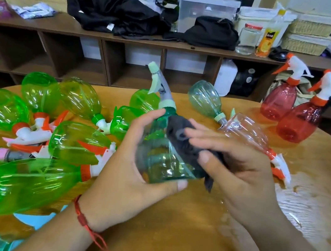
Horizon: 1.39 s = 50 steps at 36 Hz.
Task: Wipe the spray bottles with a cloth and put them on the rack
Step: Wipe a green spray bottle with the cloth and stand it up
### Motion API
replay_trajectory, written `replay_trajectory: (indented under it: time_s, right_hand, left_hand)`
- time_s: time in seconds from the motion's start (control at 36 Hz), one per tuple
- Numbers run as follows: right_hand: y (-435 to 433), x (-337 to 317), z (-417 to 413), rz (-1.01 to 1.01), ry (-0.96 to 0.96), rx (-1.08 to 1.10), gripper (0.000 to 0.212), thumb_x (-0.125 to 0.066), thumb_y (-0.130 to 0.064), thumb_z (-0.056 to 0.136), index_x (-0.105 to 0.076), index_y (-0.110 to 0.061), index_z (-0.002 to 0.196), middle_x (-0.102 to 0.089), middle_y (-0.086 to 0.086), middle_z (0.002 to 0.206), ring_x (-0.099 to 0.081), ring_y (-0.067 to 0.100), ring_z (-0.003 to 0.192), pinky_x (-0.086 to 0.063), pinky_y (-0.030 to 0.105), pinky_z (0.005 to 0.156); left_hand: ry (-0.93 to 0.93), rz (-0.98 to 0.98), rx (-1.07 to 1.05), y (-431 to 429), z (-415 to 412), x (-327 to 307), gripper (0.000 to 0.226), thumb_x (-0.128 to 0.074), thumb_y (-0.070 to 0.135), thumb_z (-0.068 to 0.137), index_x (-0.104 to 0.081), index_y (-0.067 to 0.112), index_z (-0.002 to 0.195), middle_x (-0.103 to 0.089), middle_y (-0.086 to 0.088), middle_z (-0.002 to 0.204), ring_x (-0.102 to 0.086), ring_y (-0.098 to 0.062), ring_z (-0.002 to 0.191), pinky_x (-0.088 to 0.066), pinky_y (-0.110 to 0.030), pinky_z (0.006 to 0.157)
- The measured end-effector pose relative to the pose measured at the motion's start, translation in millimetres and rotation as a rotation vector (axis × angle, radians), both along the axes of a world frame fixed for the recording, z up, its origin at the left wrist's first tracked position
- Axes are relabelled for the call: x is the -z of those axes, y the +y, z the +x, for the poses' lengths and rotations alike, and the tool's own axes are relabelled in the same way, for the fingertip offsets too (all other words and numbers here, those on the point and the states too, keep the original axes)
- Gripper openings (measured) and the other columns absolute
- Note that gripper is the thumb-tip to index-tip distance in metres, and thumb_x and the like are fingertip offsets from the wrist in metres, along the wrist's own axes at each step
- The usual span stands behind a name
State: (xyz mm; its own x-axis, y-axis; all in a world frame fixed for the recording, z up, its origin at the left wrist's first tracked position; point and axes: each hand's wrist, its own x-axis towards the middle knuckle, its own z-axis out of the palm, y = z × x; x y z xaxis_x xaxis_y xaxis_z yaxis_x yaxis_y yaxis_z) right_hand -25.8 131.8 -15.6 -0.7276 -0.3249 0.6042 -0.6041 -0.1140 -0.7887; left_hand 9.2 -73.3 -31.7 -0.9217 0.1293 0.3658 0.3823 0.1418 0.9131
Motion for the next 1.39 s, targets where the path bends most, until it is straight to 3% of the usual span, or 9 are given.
replay_trajectory:
  time_s: [0.25, 0.36, 0.53, 0.69, 0.86, 1.0, 1.08, 1.22, 1.39]
  right_hand:
    - [-1.6, -2.1, -3.4, -0.212, -0.289, 0.019, 0.026, -0.058, -0.019, 0.102, -0.071, -0.015, 0.124, -0.072, 0.01, 0.133, -0.068, 0.03, 0.123, -0.054, 0.046, 0.103]
    - [0.9, 0.1, -6.2, -0.207, -0.284, 0.037, 0.025, -0.058, -0.01, 0.101, -0.075, -0.016, 0.119, -0.071, 0.011, 0.134, -0.064, 0.034, 0.13, -0.047, 0.057, 0.112]
    - [-1.3, 0.3, -1.8, -0.047, -0.106, 0.062, 0.023, -0.061, -0.001, 0.098, -0.072, -0.007, 0.116, -0.073, 0.005, 0.133, -0.064, 0.024, 0.133, -0.051, 0.041, 0.112]
    - [0.9, -0.4, 5.0, 0.046, 0.048, -0.019, 0.016, -0.065, 0.001, 0.093, -0.074, -0.002, 0.106, -0.075, 0.01, 0.123, -0.063, 0.029, 0.135, -0.046, 0.046, 0.117]
    - [3.1, -1.7, 5.7, -0.036, 0.084, -0.014, 0.017, -0.063, 0.002, 0.093, -0.077, -0.001, 0.102, -0.076, 0.008, 0.119, -0.066, 0.031, 0.13, -0.049, 0.047, 0.113]
    - [-1.8, -1.9, 1.3, -0.238, -0.104, -0.003, 0.023, -0.065, -0.017, 0.101, -0.079, -0.025, 0.117, -0.073, 0.003, 0.133, -0.062, 0.029, 0.135, -0.049, 0.043, 0.112]
    - [-1.9, -2.6, -0.5, -0.25, -0.195, 0.019, 0.026, -0.061, -0.016, 0.1, -0.077, -0.021, 0.119, -0.07, 0.009, 0.137, -0.062, 0.032, 0.135, -0.049, 0.052, 0.112]
    - [-1.6, -1.6, -3.4, -0.213, -0.243, 0.051, 0.026, -0.057, -0.012, 0.102, -0.071, -0.012, 0.123, -0.072, 0.008, 0.133, -0.066, 0.029, 0.128, -0.054, 0.044, 0.107]
    - [-0.8, 2.0, -5.5, -0.135, -0.183, 0.067, 0.027, -0.058, -0.001, 0.099, -0.07, -0.008, 0.122, -0.072, 0.008, 0.134, -0.064, 0.025, 0.132, -0.052, 0.039, 0.11]
  left_hand:
    - [-0.081, 0.033, 0.143, 7.3, 7.0, -0.5, 0.118, -0.098, 0.048, 0.066, -0.029, 0.036, 0.162, -0.048, -0.001, 0.162, -0.053, -0.033, 0.145, -0.046, -0.061, 0.115]
    - [0.032, -0.212, -0.019, 7.8, 6.9, -3.6, 0.114, -0.1, 0.044, 0.068, -0.032, 0.041, 0.161, -0.049, 0.015, 0.158, -0.053, -0.019, 0.144, -0.051, -0.044, 0.113]
    - [0.107, -0.319, -0.129, 15.3, 6.3, -3.5, 0.115, -0.1, 0.032, 0.072, -0.03, 0.043, 0.162, -0.045, 0.021, 0.159, -0.051, -0.006, 0.144, -0.048, -0.034, 0.116]
    - [-0.029, 0.02, -0.053, 5.1, 0.2, -1.7, 0.11, -0.094, 0.003, 0.073, -0.034, 0.031, 0.161, -0.064, 0.012, 0.144, -0.065, -0.016, 0.132, -0.056, -0.035, 0.106]
    - [-0.042, 0.172, 0.023, 7.2, 3.6, -2.4, 0.103, -0.088, 0.005, 0.074, -0.037, 0.027, 0.161, -0.058, 0.001, 0.153, -0.06, -0.021, 0.139, -0.055, -0.033, 0.107]
    - [-0.032, 0.174, 0.098, 8.5, 8.3, -2.8, 0.108, -0.094, 0.006, 0.075, -0.033, 0.023, 0.162, -0.052, 0.008, 0.159, -0.055, -0.02, 0.144, -0.053, -0.033, 0.11]
    - [-0.069, 0.201, 0.2, 9.8, 8.3, -4.2, 0.114, -0.095, 0.03, 0.072, -0.03, 0.027, 0.164, -0.048, 0.003, 0.163, -0.051, -0.024, 0.148, -0.051, -0.038, 0.112]
    - [-0.042, 0.012, 0.179, 9.2, 4.4, -1.3, 0.118, -0.094, 0.048, 0.07, -0.026, 0.036, 0.166, -0.041, 0.008, 0.167, -0.041, -0.021, 0.155, -0.037, -0.054, 0.124]
    - [0.103, -0.327, -0.051, 6.2, 5.0, -7.8, 0.115, -0.1, 0.036, 0.07, -0.031, 0.045, 0.161, -0.039, 0.02, 0.163, -0.044, -0.008, 0.15, -0.044, -0.038, 0.12]
